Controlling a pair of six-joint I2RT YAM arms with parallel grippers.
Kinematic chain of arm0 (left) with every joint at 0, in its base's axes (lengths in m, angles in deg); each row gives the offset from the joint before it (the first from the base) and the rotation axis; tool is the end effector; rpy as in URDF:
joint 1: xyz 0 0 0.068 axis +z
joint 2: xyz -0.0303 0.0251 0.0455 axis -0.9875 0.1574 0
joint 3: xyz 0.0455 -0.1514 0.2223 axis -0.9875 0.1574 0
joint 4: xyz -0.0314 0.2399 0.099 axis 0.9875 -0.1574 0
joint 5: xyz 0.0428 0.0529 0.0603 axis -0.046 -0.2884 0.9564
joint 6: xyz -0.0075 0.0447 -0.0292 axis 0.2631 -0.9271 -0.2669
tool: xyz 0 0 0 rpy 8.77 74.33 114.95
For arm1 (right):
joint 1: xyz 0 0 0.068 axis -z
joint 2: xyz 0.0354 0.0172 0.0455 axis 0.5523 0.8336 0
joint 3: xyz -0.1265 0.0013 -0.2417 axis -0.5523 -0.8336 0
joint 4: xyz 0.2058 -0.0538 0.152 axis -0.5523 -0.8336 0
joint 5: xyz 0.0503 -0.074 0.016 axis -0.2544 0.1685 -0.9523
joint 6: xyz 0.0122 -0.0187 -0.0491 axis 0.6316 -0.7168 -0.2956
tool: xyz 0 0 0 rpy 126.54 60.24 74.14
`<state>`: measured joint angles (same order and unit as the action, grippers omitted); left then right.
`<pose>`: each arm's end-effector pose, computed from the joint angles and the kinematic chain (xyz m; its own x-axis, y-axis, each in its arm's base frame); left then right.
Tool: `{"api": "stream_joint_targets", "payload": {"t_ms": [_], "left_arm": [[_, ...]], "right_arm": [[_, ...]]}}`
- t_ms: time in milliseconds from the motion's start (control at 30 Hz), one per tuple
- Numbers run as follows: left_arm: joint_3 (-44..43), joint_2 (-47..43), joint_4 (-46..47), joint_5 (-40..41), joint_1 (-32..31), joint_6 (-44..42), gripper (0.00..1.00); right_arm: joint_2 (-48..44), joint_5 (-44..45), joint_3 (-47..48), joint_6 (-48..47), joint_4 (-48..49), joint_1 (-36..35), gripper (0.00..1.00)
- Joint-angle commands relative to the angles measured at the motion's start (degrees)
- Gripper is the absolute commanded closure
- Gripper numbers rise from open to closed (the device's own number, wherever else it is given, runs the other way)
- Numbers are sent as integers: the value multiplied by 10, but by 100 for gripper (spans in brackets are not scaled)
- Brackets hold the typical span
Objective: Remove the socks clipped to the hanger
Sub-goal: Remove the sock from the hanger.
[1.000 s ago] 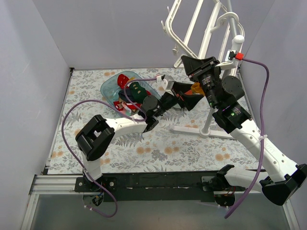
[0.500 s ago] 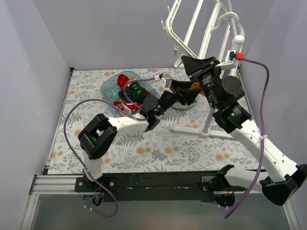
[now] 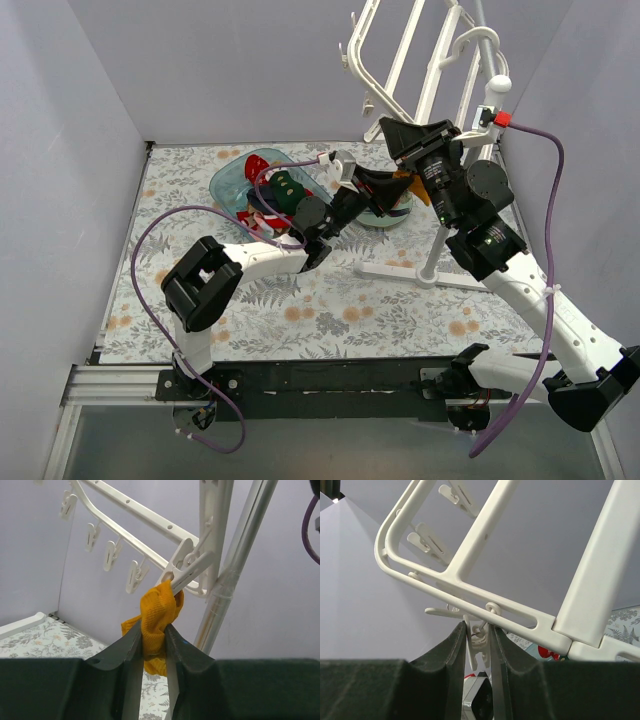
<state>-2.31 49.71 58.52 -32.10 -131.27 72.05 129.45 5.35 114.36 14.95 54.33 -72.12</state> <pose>0.2666 -0.3295 0.3135 -0.6083 -0.6424 -0.4661 0.6550 -0.0746 -0.7519 0.1910 0.1371 0.4828 -0.0327 0.8131 -0.5812 -0.4442 0.5091 0.7372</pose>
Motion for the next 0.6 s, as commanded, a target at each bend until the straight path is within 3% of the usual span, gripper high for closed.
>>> {"api": "stream_joint_targets", "payload": {"t_ms": [0, 167, 367, 567], "left_arm": [[-14, -47, -14, -38, 21, 6, 82], [-29, -61, -37, -96, 34, 14, 89], [-64, -74, -93, -178, 50, 34, 94], [-83, -83, -141, -247, 64, 46, 98]], "right_arm": [[-29, -55, -10, 25, 19, -7, 89], [-43, -58, -13, 12, 16, -6, 78], [-50, -60, -9, -16, -2, -6, 53], [-55, -62, -6, -37, -19, -6, 35]]}}
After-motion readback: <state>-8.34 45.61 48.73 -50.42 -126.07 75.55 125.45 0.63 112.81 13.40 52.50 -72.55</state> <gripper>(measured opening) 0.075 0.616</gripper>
